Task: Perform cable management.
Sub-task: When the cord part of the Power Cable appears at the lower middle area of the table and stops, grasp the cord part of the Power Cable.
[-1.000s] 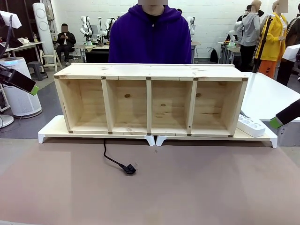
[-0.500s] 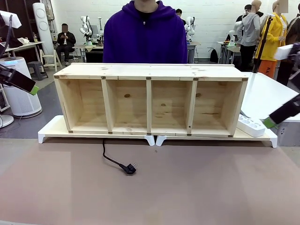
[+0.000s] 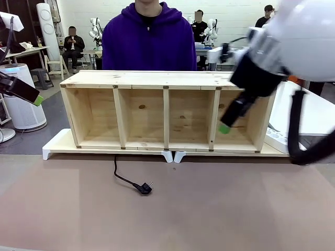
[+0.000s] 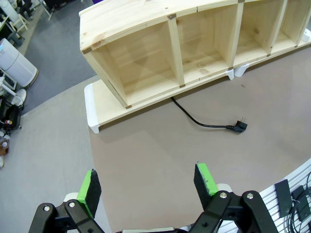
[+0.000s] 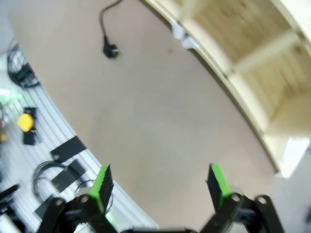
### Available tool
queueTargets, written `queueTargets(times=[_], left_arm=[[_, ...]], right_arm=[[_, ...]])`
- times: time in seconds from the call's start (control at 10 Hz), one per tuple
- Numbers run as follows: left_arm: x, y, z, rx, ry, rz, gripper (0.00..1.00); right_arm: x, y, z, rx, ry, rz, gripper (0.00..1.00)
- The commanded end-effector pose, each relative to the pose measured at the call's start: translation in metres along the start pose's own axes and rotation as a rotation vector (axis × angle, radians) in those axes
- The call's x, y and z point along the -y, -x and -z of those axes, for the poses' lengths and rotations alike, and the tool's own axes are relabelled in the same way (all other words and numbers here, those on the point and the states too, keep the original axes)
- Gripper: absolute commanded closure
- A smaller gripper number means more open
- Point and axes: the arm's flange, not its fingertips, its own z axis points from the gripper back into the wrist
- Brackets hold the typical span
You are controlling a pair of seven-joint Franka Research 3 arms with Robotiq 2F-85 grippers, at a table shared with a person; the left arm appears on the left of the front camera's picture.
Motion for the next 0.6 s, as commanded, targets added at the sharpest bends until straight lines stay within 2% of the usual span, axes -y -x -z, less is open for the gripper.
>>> queueTargets(times=[0.0,0.2,0.4,0.5], left_arm=[[-0.002,-0.002,0.001,0.012,0.0,0.016,0.0],[-0.002,-0.002,0.001,0.012,0.0,0.016,0.0],[-0.002,-0.002,0.001,0.012,0.0,0.016,0.0],[-0.002,-0.002,0.001,0.012,0.0,0.016,0.0]], right_arm=[[-0.002,-0.048,0.024,-0.057,-0.038,-0.133,0.0],[-0.011,-0.097,0.055,-0.099,-0.01,-0.221,0.0],[-0.028,-0.138,0.097,-0.208,0.004,-0.318,0.0],[-0.032,-0.159,0.118,-0.24,-0.034,-0.351,0.0]])
